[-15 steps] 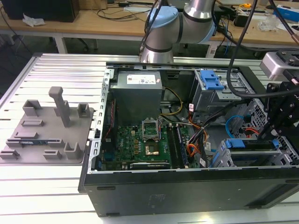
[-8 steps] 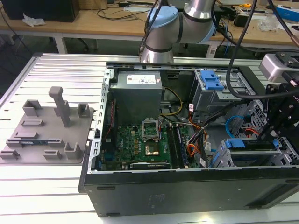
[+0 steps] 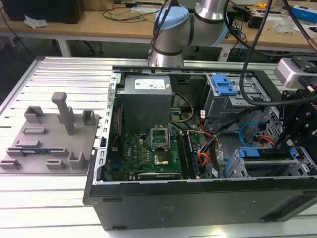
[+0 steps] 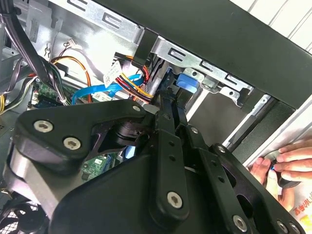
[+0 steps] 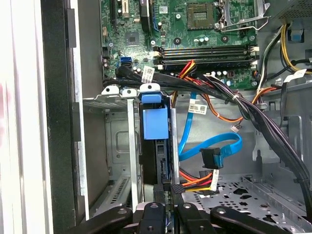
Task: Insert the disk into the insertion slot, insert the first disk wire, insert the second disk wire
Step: 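Insert the first disk wire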
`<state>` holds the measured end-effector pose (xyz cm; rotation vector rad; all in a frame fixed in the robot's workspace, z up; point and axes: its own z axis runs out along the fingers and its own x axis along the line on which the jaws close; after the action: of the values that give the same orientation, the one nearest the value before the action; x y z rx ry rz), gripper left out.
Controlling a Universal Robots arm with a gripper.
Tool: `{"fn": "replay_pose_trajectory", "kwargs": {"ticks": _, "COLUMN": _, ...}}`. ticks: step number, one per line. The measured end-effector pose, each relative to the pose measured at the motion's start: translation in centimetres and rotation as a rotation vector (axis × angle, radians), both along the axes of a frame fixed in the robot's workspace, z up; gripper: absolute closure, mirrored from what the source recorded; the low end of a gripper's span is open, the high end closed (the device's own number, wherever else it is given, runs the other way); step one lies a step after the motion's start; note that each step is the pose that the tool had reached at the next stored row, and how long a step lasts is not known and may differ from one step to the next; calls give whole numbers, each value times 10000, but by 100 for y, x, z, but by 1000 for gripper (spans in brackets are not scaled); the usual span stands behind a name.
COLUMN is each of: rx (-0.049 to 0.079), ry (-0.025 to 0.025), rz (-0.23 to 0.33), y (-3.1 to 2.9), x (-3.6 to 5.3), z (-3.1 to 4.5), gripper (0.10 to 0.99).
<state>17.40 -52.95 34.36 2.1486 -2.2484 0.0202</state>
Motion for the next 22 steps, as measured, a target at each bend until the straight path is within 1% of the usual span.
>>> {"fn": "replay_pose_trajectory", "kwargs": {"ticks": 6, "rx": -24, "ry": -1, "rz": 1, "y": 0, "x": -26, "z": -24, "gripper": 922}}
{"fn": "replay_pose_trajectory", "kwargs": {"ticks": 11, "rx": -25, "ry": 4, "rz": -1, "y": 0, "x": -26, "z": -44, "gripper": 922}}
{"fn": "replay_pose_trajectory", "kwargs": {"ticks": 12, "rx": -23, "ry": 4, "rz": -1, "y": 0, "x": -21, "z": -46, "gripper": 922}}
{"fn": "replay_pose_trajectory", "kwargs": {"ticks": 13, "rx": 5, "ry": 4, "rz": 1, "y": 0, "x": -18, "z": -60, "gripper": 922}}
{"fn": "replay_pose_trajectory", "kwargs": {"ticks": 15, "rx": -29, "ry": 4, "rz": 0, "y": 0, "x": -18, "z": -48, "gripper": 922}}
{"fn": "replay_pose_trajectory", "kwargs": {"ticks": 18, "rx": -30, "ry": 2, "rz": 0, "y": 0, "x": -19, "z": -50, "gripper": 922}}
{"fn": "replay_pose_trajectory", "kwargs": {"ticks": 20, "rx": -33, "ry": 3, "rz": 2, "y": 0, "x": -34, "z": -60, "gripper": 922}}
{"fn": "replay_pose_trajectory", "kwargs": {"ticks": 21, "rx": -29, "ry": 8, "rz": -3, "y": 0, "x": -45, "z": -65, "gripper": 914}}
{"fn": "replay_pose_trajectory", "kwargs": {"ticks": 22, "rx": -31, "ry": 4, "rz": -3, "y": -1, "x": -53, "z": -65, "gripper": 855}}
